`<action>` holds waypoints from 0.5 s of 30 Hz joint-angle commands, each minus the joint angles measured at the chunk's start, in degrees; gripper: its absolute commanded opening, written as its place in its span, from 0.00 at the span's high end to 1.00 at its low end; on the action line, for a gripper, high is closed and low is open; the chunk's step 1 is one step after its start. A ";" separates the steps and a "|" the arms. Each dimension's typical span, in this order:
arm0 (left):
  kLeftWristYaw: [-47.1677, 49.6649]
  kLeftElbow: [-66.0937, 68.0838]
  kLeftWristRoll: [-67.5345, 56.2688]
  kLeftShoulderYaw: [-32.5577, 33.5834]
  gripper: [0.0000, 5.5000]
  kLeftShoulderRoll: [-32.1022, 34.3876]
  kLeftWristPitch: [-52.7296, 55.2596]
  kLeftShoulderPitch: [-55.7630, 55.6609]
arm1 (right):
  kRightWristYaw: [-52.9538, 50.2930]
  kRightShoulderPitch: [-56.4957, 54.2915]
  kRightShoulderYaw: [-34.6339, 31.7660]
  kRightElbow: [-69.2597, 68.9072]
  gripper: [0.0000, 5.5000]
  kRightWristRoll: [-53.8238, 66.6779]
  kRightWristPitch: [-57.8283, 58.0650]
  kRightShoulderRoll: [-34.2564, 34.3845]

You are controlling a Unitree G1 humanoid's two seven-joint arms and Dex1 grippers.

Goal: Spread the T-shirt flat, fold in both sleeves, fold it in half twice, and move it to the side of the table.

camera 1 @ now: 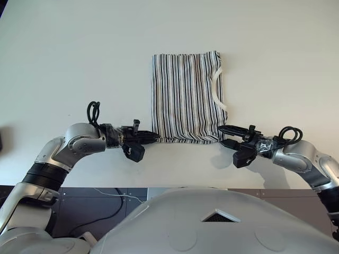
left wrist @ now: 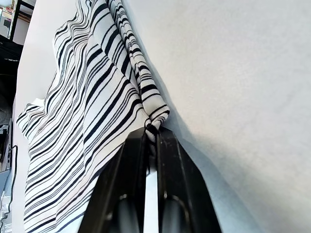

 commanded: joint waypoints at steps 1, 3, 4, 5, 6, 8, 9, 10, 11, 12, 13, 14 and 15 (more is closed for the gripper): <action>-0.91 -0.90 -0.04 0.30 0.98 1.00 0.56 -0.12 | 0.44 0.57 1.63 4.74 0.51 -7.11 0.47 -2.49; -0.92 -0.54 0.24 0.18 0.98 0.78 0.16 -0.34 | -1.07 -0.13 2.65 5.26 0.51 -8.72 -0.17 -1.59; -0.90 -0.36 0.37 0.14 0.98 0.69 0.03 -0.41 | -1.36 -0.47 3.15 5.27 0.51 -8.78 -0.34 -0.95; -0.96 0.02 0.48 -0.02 0.98 0.51 -0.22 -0.80 | -1.46 -0.68 3.77 4.75 0.51 -8.61 -0.34 -0.19; -1.00 0.33 0.58 -0.19 0.98 0.28 -0.38 -1.15 | -1.51 -1.02 4.36 4.26 0.51 -8.41 -0.41 0.47; -0.86 1.15 0.97 -0.55 0.98 -0.18 -0.90 -1.63 | -1.33 -1.43 5.35 3.15 0.51 -7.84 -0.78 1.01; -0.68 1.51 1.17 -0.62 0.98 -0.27 -1.19 -1.64 | -1.25 -1.49 5.59 2.75 0.51 -7.61 -0.97 0.89; -0.44 2.18 1.46 -0.69 0.98 -0.34 -1.61 -1.74 | -1.17 -1.45 5.70 2.46 0.51 -7.35 -1.18 0.55; -0.12 2.83 1.80 -0.70 0.98 -0.40 -2.03 -1.72 | -1.20 -1.48 5.79 2.61 0.51 -7.11 -1.40 0.13; 0.22 3.46 2.16 -0.68 0.98 -0.50 -2.40 -1.69 | -1.03 -1.61 5.84 2.95 0.51 -6.81 -1.41 -0.30; 0.47 3.92 2.43 -0.67 0.98 -0.59 -2.70 -1.69 | -0.91 -1.71 5.89 3.21 0.51 -6.62 -1.38 -0.58; 0.77 4.45 2.71 -0.72 0.98 -0.74 -3.01 -1.82 | -0.62 -1.85 5.90 3.53 0.51 -6.20 -1.31 -0.79; 1.15 5.02 3.07 -0.78 0.98 -0.90 -3.33 -1.93 | -0.26 -1.98 5.88 3.72 0.55 -5.73 -1.21 -0.96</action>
